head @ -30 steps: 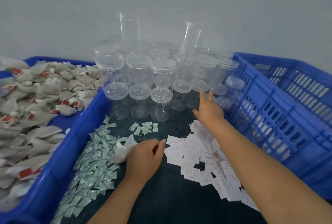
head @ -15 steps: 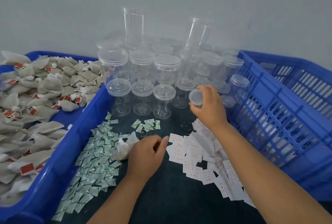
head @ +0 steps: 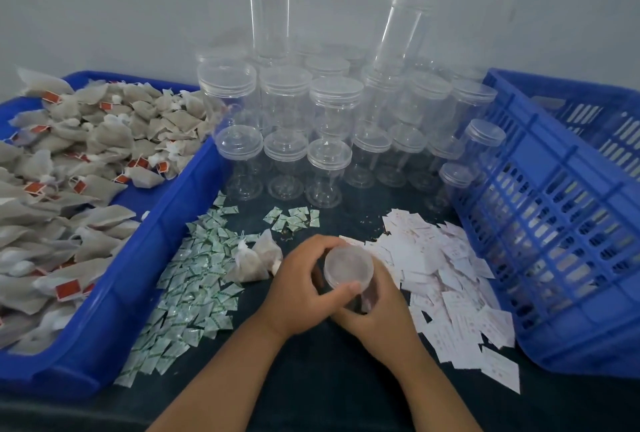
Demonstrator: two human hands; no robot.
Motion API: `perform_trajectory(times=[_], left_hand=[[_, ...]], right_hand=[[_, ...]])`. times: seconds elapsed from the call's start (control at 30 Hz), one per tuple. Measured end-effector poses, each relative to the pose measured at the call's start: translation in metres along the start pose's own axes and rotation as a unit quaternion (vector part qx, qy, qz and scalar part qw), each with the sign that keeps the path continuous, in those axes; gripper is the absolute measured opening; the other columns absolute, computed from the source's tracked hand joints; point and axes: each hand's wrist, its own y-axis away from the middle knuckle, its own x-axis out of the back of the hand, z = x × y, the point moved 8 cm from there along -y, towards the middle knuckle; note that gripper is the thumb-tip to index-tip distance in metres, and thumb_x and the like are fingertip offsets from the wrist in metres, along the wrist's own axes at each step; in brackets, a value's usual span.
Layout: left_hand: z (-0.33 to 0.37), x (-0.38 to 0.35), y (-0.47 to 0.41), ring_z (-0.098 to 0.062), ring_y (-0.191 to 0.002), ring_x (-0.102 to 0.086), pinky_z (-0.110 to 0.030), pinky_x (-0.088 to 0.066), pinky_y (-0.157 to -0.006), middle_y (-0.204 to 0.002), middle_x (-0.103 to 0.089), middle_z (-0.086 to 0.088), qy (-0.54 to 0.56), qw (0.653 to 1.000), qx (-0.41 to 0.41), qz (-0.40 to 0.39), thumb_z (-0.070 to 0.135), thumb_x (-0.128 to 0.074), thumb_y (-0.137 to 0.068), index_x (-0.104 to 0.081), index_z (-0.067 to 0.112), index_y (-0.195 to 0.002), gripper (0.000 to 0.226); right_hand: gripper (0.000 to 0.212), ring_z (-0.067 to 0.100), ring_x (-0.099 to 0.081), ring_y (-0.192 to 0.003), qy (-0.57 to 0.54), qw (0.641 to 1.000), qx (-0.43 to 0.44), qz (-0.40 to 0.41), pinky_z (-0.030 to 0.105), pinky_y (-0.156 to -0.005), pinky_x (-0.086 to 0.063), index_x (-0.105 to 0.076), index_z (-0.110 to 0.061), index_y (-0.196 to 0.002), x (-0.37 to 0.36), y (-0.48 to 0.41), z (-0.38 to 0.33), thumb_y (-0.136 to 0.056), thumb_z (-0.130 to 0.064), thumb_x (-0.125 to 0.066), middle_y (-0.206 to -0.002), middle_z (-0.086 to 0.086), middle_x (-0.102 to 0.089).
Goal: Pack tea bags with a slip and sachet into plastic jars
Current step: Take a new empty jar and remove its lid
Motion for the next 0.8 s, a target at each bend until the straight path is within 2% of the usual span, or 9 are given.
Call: perform_trajectory(times=[0.07, 0.17, 0.27, 0.4, 0.53, 0.6, 0.67, 0.73, 0.8], left_hand=[[0.004, 0.002, 0.002, -0.019, -0.107, -0.066, -0.041, -0.054, -0.087, -0.117, -0.065, 0.010, 0.007, 1.000, 0.001, 0.004, 0.045, -0.084, -0.078, -0.060, 0.024, -0.123, 0.055], [0.024, 0.011, 0.002, -0.017, -0.108, -0.064, -0.034, -0.054, -0.088, -0.120, -0.062, 0.006, -0.082, 0.994, -0.069, -0.011, 0.047, -0.086, -0.080, -0.055, 0.020, -0.146, 0.078], [0.043, 0.014, -0.002, -0.006, -0.095, -0.061, -0.028, -0.053, -0.078, -0.109, -0.060, 0.012, -0.194, 0.973, -0.111, -0.062, 0.060, -0.078, -0.083, -0.064, 0.030, -0.138, 0.064], [0.045, 0.021, 0.000, 0.001, -0.078, -0.057, -0.019, -0.044, -0.067, -0.090, -0.063, 0.020, -0.281, 0.955, -0.039, -0.084, 0.069, -0.066, -0.074, -0.062, 0.031, -0.114, 0.055], [0.030, 0.026, 0.008, -0.006, -0.065, -0.054, -0.028, -0.039, -0.059, -0.073, -0.058, 0.014, -0.336, 0.929, 0.152, -0.042, 0.077, -0.046, -0.077, -0.050, 0.032, -0.102, 0.052], [0.018, 0.022, 0.012, -0.014, -0.066, -0.058, -0.034, -0.043, -0.059, -0.074, -0.061, 0.008, -0.285, 0.926, 0.245, -0.031, 0.063, -0.045, -0.090, -0.053, 0.023, -0.095, 0.041], [-0.004, 0.026, 0.016, -0.021, -0.057, -0.053, -0.032, -0.038, -0.052, -0.065, -0.061, -0.001, -0.103, 0.923, 0.370, -0.004, 0.028, -0.041, -0.104, -0.055, 0.014, -0.086, 0.027], [-0.020, 0.038, 0.027, -0.023, -0.048, -0.052, -0.026, -0.038, -0.046, -0.060, -0.065, -0.010, 0.129, 0.869, 0.468, 0.097, 0.024, -0.036, -0.106, -0.060, 0.010, -0.088, 0.033], [-0.027, 0.045, 0.030, -0.020, -0.047, -0.062, -0.024, -0.046, -0.043, -0.073, -0.076, -0.015, 0.187, 0.854, 0.466, 0.133, 0.027, -0.035, -0.106, -0.066, 0.005, -0.105, 0.038]], right_hand=[[0.064, 0.019, -0.071, -0.122, 0.017, 0.999, 0.034, 0.008, 0.043, -0.097, -0.062, -0.062, -0.045, -0.136, -0.001, 0.000, -0.002, -0.080, -0.029, -0.087, -0.131, -0.008, -0.072], [0.062, 0.020, -0.071, -0.119, -0.010, 0.998, 0.039, 0.038, 0.026, -0.090, -0.060, -0.064, -0.039, -0.133, 0.006, 0.002, -0.003, -0.077, -0.027, -0.088, -0.129, -0.007, -0.072], [0.060, 0.018, -0.073, -0.112, 0.008, 0.999, 0.045, 0.016, 0.025, -0.086, -0.059, -0.065, -0.040, -0.131, 0.006, 0.004, -0.004, -0.075, -0.028, -0.086, -0.123, -0.007, -0.074], [0.057, 0.011, -0.068, -0.104, 0.118, 0.989, 0.084, 0.009, 0.024, -0.079, -0.055, -0.060, -0.050, -0.125, -0.002, 0.007, -0.010, -0.073, -0.038, -0.080, -0.115, -0.020, -0.066], [0.053, 0.004, -0.061, -0.107, 0.238, 0.954, 0.156, 0.100, 0.022, -0.090, -0.050, -0.058, -0.032, -0.132, 0.000, 0.010, -0.023, -0.082, -0.040, -0.074, -0.117, -0.014, -0.067], [0.051, 0.018, -0.059, -0.109, 0.312, 0.908, 0.221, 0.173, 0.028, -0.095, -0.046, -0.057, -0.022, -0.132, 0.001, 0.016, -0.034, -0.087, -0.040, -0.073, -0.118, 0.003, -0.069], [0.054, 0.025, -0.058, -0.112, 0.328, 0.886, 0.217, 0.246, 0.037, -0.099, -0.048, -0.057, -0.018, -0.132, 0.012, 0.019, -0.035, -0.088, -0.034, -0.083, -0.121, 0.010, -0.067], [0.065, 0.023, -0.056, -0.117, 0.256, 0.910, 0.128, 0.300, 0.048, -0.102, -0.052, -0.056, -0.020, -0.134, 0.033, 0.020, -0.024, -0.083, -0.034, -0.094, -0.126, 0.002, -0.064], [0.072, 0.014, -0.052, -0.120, 0.163, 0.940, 0.045, 0.298, 0.057, -0.100, -0.054, -0.056, -0.025, -0.137, 0.044, 0.020, -0.010, -0.078, -0.050, -0.091, -0.128, -0.011, -0.063]])
